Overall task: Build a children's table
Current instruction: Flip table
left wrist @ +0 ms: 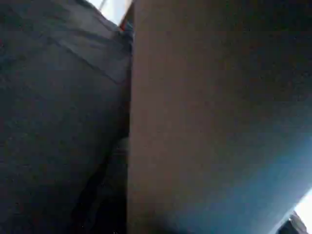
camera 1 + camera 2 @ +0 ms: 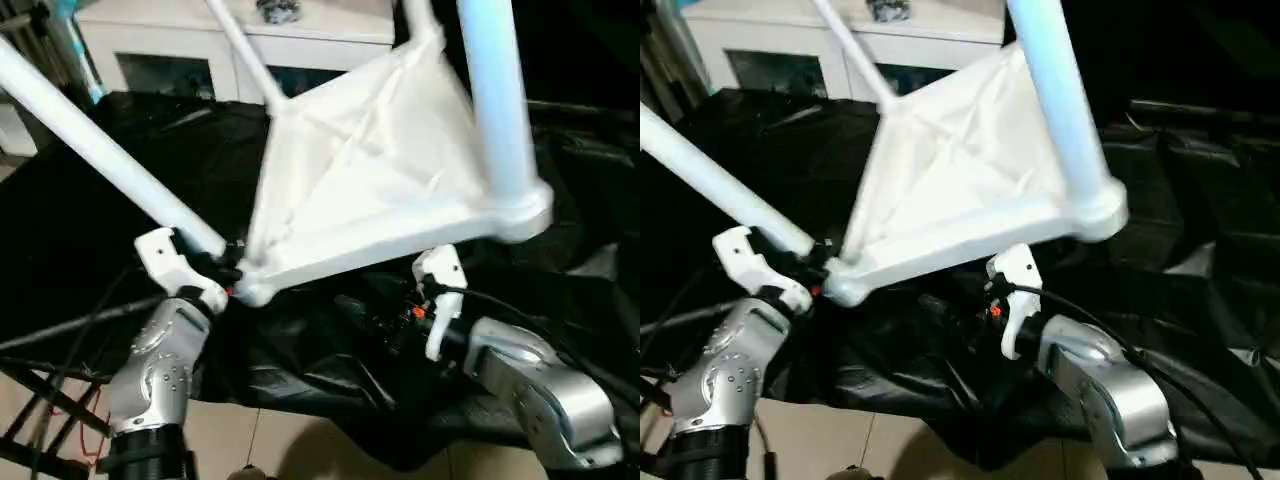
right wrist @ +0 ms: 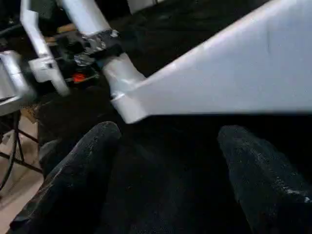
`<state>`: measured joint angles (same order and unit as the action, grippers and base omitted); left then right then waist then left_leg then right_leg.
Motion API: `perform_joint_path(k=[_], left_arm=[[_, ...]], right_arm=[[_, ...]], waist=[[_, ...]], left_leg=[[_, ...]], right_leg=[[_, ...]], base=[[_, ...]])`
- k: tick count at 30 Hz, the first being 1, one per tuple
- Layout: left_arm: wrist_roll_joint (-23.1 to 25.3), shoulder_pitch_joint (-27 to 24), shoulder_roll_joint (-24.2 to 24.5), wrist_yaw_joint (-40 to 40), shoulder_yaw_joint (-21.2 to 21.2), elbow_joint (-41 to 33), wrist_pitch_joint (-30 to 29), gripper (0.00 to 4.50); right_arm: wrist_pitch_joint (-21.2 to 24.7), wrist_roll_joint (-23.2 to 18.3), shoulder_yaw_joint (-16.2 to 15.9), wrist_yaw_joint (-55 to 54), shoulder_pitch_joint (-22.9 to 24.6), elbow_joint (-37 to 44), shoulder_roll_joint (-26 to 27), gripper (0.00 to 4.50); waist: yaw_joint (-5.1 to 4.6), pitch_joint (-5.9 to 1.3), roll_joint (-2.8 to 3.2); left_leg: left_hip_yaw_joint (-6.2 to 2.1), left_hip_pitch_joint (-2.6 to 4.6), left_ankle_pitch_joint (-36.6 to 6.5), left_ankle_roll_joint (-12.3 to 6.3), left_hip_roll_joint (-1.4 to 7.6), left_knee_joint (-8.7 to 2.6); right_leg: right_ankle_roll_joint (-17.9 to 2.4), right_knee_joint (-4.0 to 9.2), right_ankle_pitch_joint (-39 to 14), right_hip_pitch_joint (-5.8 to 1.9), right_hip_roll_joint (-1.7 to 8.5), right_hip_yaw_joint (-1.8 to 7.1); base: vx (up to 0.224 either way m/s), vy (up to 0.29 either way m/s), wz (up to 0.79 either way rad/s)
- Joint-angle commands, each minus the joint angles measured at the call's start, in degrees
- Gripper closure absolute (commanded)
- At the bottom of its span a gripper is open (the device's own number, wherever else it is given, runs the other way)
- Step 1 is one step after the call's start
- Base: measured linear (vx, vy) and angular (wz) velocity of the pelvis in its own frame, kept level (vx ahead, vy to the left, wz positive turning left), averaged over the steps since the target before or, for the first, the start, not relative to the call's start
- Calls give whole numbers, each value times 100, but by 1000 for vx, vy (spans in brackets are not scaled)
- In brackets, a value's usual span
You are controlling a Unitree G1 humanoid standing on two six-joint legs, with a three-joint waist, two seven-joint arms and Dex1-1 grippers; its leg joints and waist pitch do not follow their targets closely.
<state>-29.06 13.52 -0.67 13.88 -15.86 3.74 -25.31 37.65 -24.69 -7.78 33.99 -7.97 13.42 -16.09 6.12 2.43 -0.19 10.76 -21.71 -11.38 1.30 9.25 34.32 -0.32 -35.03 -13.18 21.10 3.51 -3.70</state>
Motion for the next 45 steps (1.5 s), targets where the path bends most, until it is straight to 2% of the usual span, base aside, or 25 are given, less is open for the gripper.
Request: perform_joint_path(k=[1,2,3,4,5,10,14,15,17,18,19,20,21,29,31,32,34,36,37,38,39,42,43,44,45], left_arm=[[-251,-74,-165,116,216,59,-524,244],[-261,-86,-175,103,218,26,-549,244],[-303,-108,-197,99,229,-10,-587,244],[-327,-119,-205,91,237,-28,-610,244],[-360,-125,-209,79,242,-45,-642,244],[-467,-113,-211,16,228,-88,-753,244],[-458,-113,-257,-12,221,-144,-811,244],[-433,-113,-271,-22,220,-153,-812,244],[-392,-121,-297,-56,208,-159,-772,244],[-376,-124,-312,-83,197,-161,-750,244],[-356,-123,-340,-139,176,-159,-721,244],[-338,-114,-378,-217,144,-143,-688,244],[-339,-105,-402,-253,121,-129,-665,244],[-364,-17,-527,-454,0,-42,-551,244],[-357,-19,-536,-469,-4,-43,-539,244],[-346,-21,-550,-487,2,-49,-531,244],[-294,-92,-579,-467,72,-132,-505,244],[-234,-170,-607,-453,151,-217,-468,244],[-200,-203,-629,-457,180,-246,-428,244],[-182,-222,-644,-460,194,-261,-401,244],[-81,-276,-667,-474,244,-286,-259,244],[97,-366,-713,-520,320,-322,3,244],[202,-451,-775,-588,376,-372,186,244],[280,-534,-828,-635,438,-429,325,244],[317,-574,-854,-653,470,-457,390,244]], right_arm=[[209,-184,180,-156,-166,-125,106,52],[218,-201,207,-208,-213,-176,159,46],[278,-304,291,-299,-294,-273,301,46],[309,-345,337,-361,-339,-333,380,19],[353,-395,400,-445,-394,-410,477,13],[424,-494,554,-608,-525,-598,677,4],[407,-561,832,-989,-599,-737,975,0],[425,-620,951,-1123,-633,-787,1087,0],[359,-662,1104,-1339,-658,-817,1251,0],[328,-696,1167,-1414,-664,-822,1321,0],[269,-733,1247,-1516,-671,-817,1406,0],[156,-697,1289,-1657,-668,-793,1472,0],[121,-701,1309,-1695,-664,-785,1502,0],[-103,-736,1633,-2049,-790,-830,1783,0],[-126,-743,1725,-2142,-877,-921,1817,0],[-132,-760,1791,-2212,-940,-983,1831,0],[-240,-849,1918,-2333,-1151,-1247,1919,0],[-320,-970,2002,-2390,-1292,-1423,2018,0],[-333,-1028,2050,-2411,-1336,-1477,2073,0],[-335,-1062,2083,-2426,-1361,-1508,2109,0],[-307,-1164,2173,-2469,-1407,-1585,2188,0],[-243,-1306,2294,-2537,-1462,-1713,2282,0],[-168,-1444,2429,-2606,-1515,-1858,2366,0],[-121,-1575,2568,-2678,-1550,-1994,2430,30],[-103,-1640,2638,-2717,-1561,-2058,2458,37]], waist=[[-47,-296,-61],[-56,-286,-52],[-63,-279,-78],[-73,-273,-77],[-85,-269,-92],[-137,-243,-113],[-158,-246,-110],[-159,-250,-75],[-191,-246,-96],[-197,-247,-95],[-205,-244,-61],[-221,-249,-80],[-246,-249,-70],[-293,-246,-67],[-309,-240,-74],[-315,-238,-95],[-332,-245,-123],[-365,-247,-114],[-381,-247,-136],[-387,-256,-119],[-403,-257,-155],[-416,-258,-139],[-423,-261,-162],[-435,-256,-178],[-436,-258,-190]], left_leg=[[-199,111,-346,-267,472,-411],[-202,121,-410,-227,480,-421],[-200,122,-475,-165,481,-428],[-203,124,-514,-144,481,-438],[-207,124,-613,-78,481,-451],[-217,130,-951,132,478,-489],[-214,134,-897,173,470,-490],[-220,143,-909,197,471,-491],[-215,134,-939,232,463,-502],[-216,137,-943,239,466,-503],[-222,136,-957,256,469,-506],[-219,135,-968,265,471,-504],[-215,131,-959,278,466,-505],[-214,137,-1039,283,453,-505],[-209,137,-1074,288,447,-507],[-205,135,-1064,290,448,-504],[-203,121,-1007,257,442,-500],[-198,123,-948,236,446,-492],[-194,116,-925,219,443,-492],[-194,113,-843,187,445,-485],[-180,114,-781,153,442,-475],[-182,110,-722,97,449,-479],[-176,113,-702,100,453,-471],[-181,106,-701,78,452,-478],[-169,111,-691,63,456,-470]], right_leg=[[-1078,353,-93,-156,553,347],[-1075,365,-127,-148,552,348],[-1038,378,-166,-158,551,349],[-1050,377,-187,-156,556,354],[-1044,387,-299,-163,563,350],[-880,440,-780,-170,569,363],[-829,444,-772,-155,567,374],[-835,435,-736,-152,555,369],[-840,436,-733,-151,548,371],[-841,434,-719,-150,550,372],[-840,431,-711,-148,550,374],[-838,432,-646,-155,551,375],[-839,434,-589,-154,545,374],[-762,449,-730,-150,528,373],[-755,459,-807,-146,530,374],[-745,460,-818,-147,531,378],[-751,448,-826,-154,539,377],[-763,441,-771,-148,533,372],[-763,438,-734,-152,524,373],[-783,422,-621,-159,532,372],[-789,425,-535,-158,520,372],[-803,416,-500,-165,527,371],[-804,415,-476,-163,523,371],[-834,397,-464,-170,530,372],[-833,401,-475,-160,532,376]], base=[[0,0,0],[0,0,0],[0,0,0],[0,0,0],[0,0,0],[0,0,0],[0,0,0],[0,0,0],[0,0,0],[0,0,0],[0,0,0],[0,0,0],[0,0,0],[0,0,0],[0,0,0],[0,0,0],[0,0,0],[0,0,0],[0,0,0],[0,0,0],[0,0,0],[0,0,0],[0,0,0],[0,0,0],[0,0,0]])
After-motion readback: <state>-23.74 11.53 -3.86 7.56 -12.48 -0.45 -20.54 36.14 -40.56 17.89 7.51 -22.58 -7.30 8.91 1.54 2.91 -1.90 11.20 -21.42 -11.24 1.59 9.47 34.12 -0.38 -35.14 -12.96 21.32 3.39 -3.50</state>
